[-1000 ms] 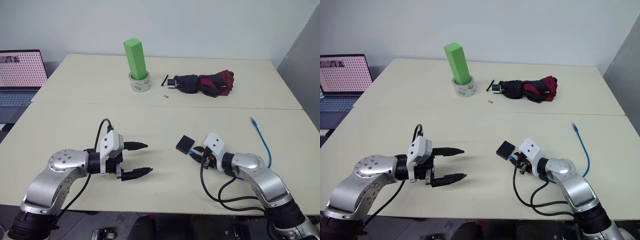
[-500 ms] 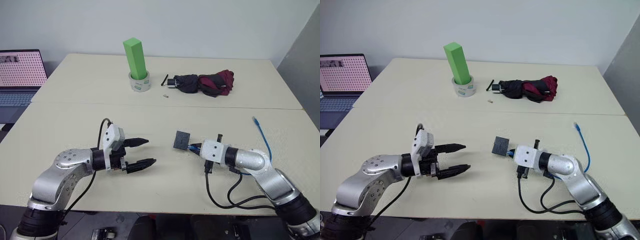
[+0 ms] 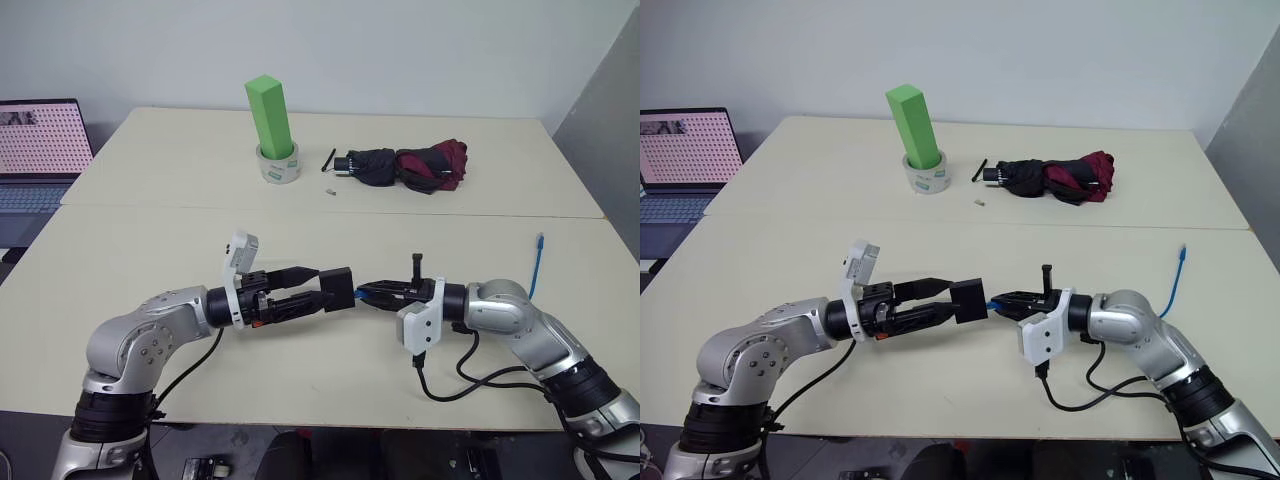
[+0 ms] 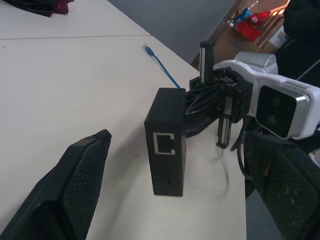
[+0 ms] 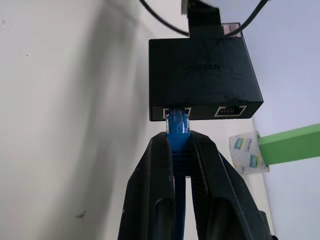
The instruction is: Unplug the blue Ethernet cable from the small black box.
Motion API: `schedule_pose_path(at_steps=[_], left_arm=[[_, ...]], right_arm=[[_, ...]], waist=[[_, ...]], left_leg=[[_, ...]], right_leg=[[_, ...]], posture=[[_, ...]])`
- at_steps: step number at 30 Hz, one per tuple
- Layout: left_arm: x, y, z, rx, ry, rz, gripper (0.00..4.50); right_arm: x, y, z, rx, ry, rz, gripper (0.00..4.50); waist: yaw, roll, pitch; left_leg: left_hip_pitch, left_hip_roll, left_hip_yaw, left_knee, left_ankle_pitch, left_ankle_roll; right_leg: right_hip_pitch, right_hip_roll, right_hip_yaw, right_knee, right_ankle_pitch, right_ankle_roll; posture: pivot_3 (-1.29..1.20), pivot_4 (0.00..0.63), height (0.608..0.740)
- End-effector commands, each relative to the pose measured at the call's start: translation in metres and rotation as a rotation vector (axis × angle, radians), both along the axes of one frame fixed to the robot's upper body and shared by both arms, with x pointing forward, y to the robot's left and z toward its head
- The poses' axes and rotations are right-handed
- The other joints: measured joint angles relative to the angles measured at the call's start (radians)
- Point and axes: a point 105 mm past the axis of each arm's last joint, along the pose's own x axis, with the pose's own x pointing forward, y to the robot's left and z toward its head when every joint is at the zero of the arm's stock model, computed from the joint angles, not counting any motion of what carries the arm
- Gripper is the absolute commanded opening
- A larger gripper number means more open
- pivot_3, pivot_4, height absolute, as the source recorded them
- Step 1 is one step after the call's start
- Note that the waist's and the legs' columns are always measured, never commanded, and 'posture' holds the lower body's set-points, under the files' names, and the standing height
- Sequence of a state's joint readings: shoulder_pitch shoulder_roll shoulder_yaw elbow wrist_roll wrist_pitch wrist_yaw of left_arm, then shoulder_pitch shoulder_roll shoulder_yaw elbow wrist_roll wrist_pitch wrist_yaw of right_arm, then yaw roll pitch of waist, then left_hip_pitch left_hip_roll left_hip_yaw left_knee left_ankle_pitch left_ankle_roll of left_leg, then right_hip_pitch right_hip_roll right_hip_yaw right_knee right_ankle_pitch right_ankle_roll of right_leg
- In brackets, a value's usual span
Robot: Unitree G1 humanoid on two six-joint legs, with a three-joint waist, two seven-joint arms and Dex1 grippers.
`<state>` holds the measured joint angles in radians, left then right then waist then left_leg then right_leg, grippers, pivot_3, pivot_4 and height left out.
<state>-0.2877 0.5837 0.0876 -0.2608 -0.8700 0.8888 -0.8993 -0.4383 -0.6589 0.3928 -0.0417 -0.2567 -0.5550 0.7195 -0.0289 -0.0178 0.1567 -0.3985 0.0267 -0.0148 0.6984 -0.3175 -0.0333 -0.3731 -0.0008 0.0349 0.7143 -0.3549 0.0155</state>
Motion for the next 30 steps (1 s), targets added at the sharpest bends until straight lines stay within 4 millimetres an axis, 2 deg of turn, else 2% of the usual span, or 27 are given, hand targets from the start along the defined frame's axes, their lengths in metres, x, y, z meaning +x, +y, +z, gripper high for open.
schedule_pose_path(at_steps=[1, 4, 5, 15, 19, 20, 26, 28, 30], left_arm=[[-0.001, -0.003, 0.008, -0.035, -0.018, -0.015, 4.5], [-0.003, -0.006, 0.007, -0.048, -0.011, -0.029, 4.5], [-0.003, -0.006, 0.006, -0.049, -0.008, -0.029, 4.13], [0.002, -0.006, 0.004, -0.065, 0.003, -0.023, 1.99], [0.004, -0.007, 0.002, -0.063, 0.002, -0.024, 0.9], [0.004, -0.007, 0.002, -0.063, 0.001, -0.025, 0.77], [0.004, -0.004, -0.001, -0.049, 0.0, -0.021, 0.77], [0.001, -0.003, 0.0, -0.04, -0.016, -0.042, 0.77], [-0.002, -0.003, 0.002, -0.037, -0.036, -0.07, 0.77]], right_arm=[[0.0, 0.002, 0.019, 0.047, -0.057, 0.025, 0.14], [0.001, 0.003, 0.02, 0.056, -0.06, 0.026, 0.14], [0.0, 0.004, 0.021, 0.061, -0.061, 0.027, 0.14], [-0.003, 0.009, 0.026, 0.086, -0.075, 0.047, 0.14], [-0.006, 0.012, 0.027, 0.096, -0.077, 0.067, 0.14], [-0.007, 0.013, 0.026, 0.094, -0.076, 0.072, 0.14], [-0.013, 0.016, 0.025, 0.087, -0.067, 0.097, 0.14], [-0.013, 0.013, 0.026, 0.083, -0.046, 0.091, 0.84], [-0.011, 0.006, 0.024, 0.032, -0.022, 0.072, 1.2]], waist=[[0.0, 0.0, 0.0], [0.001, 0.0, 0.0], [0.001, 0.0, 0.0], [0.001, 0.0, 0.0], [0.001, 0.0, 0.0], [0.001, 0.0, 0.0], [0.001, 0.0, 0.0], [0.001, 0.0, 0.0], [0.0, 0.0, 0.0]], left_leg=[[0.0, 0.0, 0.0, 0.0, 0.0, 0.0], [0.0, 0.0, 0.0, 0.0, 0.0, 0.0], [0.0, 0.0, 0.0, 0.0, 0.0, 0.0], [0.0, 0.0, 0.0, 0.0, 0.0, 0.0], [0.0, 0.0, 0.0, 0.0, 0.0, 0.0], [0.0, 0.0, 0.0, 0.0, 0.0, 0.0], [0.0, 0.0, 0.0, 0.0, 0.0, 0.0], [0.0, 0.0, 0.0, 0.0, 0.0, 0.0], [0.0, 0.0, 0.0, 0.0, 0.0, 0.0]], right_leg=[[0.0, 0.0, 0.0, 0.0, 0.0, 0.0], [0.0, 0.0, 0.0, 0.0, 0.0, 0.0], [0.0, 0.0, 0.0, 0.0, 0.0, 0.0], [0.0, 0.0, 0.0, 0.0, 0.0, 0.0], [0.0, 0.0, 0.0, 0.0, 0.0, 0.0], [0.0, 0.0, 0.0, 0.0, 0.0, 0.0], [0.0, 0.0, 0.0, 0.0, 0.0, 0.0], [0.0, 0.0, 0.0, 0.0, 0.0, 0.0], [0.0, 0.0, 0.0, 0.0, 0.0, 0.0]], posture=[[0.0, 0.15, 0.74], [0.0, 0.15, 0.74], [0.0, 0.15, 0.74], [0.0, 0.15, 0.74], [0.0, 0.15, 0.74], [0.0, 0.15, 0.74], [0.0, 0.15, 0.74], [0.0, 0.15, 0.74], [0.0, 0.15, 0.74]])
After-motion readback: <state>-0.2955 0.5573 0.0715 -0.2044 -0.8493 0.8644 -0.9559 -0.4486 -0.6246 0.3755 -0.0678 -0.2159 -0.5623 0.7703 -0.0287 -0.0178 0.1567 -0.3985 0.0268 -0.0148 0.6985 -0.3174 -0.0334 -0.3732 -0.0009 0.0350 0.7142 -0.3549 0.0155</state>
